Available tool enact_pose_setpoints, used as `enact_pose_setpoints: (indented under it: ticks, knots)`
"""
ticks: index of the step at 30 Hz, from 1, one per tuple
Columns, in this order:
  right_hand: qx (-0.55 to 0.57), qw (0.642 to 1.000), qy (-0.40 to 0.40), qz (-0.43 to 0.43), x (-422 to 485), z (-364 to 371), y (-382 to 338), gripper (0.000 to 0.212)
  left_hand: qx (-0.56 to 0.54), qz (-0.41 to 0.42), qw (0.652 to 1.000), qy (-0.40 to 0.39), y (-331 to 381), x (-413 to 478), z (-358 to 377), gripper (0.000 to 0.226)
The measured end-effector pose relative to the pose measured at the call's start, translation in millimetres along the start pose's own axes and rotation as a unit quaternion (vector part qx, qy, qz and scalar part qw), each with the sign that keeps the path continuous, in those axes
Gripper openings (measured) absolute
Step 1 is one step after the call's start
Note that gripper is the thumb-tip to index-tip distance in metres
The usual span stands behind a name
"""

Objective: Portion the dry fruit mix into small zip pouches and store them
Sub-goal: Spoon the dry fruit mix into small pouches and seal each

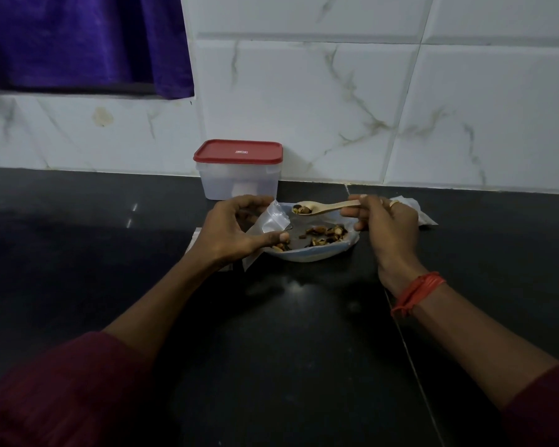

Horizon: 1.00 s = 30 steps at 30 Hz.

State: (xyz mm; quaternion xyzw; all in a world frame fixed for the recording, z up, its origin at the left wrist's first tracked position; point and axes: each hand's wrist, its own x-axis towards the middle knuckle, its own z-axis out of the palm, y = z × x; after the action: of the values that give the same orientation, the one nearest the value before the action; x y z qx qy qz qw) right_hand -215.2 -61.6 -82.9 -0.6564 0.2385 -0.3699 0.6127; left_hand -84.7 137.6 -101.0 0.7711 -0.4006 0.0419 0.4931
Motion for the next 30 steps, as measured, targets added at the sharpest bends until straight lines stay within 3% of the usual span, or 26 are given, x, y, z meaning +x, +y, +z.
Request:
enact_pose_setpoints:
  ticks: [5,9,12,17,22,24,27,30]
  knots:
    - [-0.027,0.988,-0.091,-0.119,-12.7,3.8,-5.1,0.014,0.016,0.017,1.0,0.007,1.6,0.2,2.5,0.067]
    - [-0.124,0.935,-0.201,-0.265,-15.6,2.8,-5.0,0.015,0.007,0.024,1.0,0.019,5.7,-1.3,0.6,0.065]
    - [-0.105,0.941,-0.2,-0.253,-15.6,3.2,-4.8,0.017,-0.007,0.014,1.0,0.024,5.7,-1.8,-1.1,0.068]
    - [-0.002,0.98,-0.134,-0.146,-11.1,2.4,-4.4,0.015,-0.029,-0.004,0.999,0.042,1.3,-0.3,-2.2,0.069]
    - [-0.085,0.983,-0.068,-0.15,-3.0,-1.7,3.0,0.019,-0.069,-0.035,0.994,0.071,-1.9,0.7,-4.3,0.07]
    - [-0.178,0.959,-0.067,-0.21,-0.9,-4.3,8.5,0.011,-0.084,-0.043,0.993,0.075,-1.9,1.2,-4.7,0.075]
    - [-0.344,0.881,-0.069,-0.316,-1.7,-7.2,13.5,0.016,-0.085,-0.051,0.993,0.063,-3.8,2.6,-5.0,0.075]
    - [-0.388,0.85,-0.071,-0.35,-3.9,-4.0,15.2,0.012,-0.082,-0.056,0.994,0.045,-5.5,1.9,-5.1,0.073]
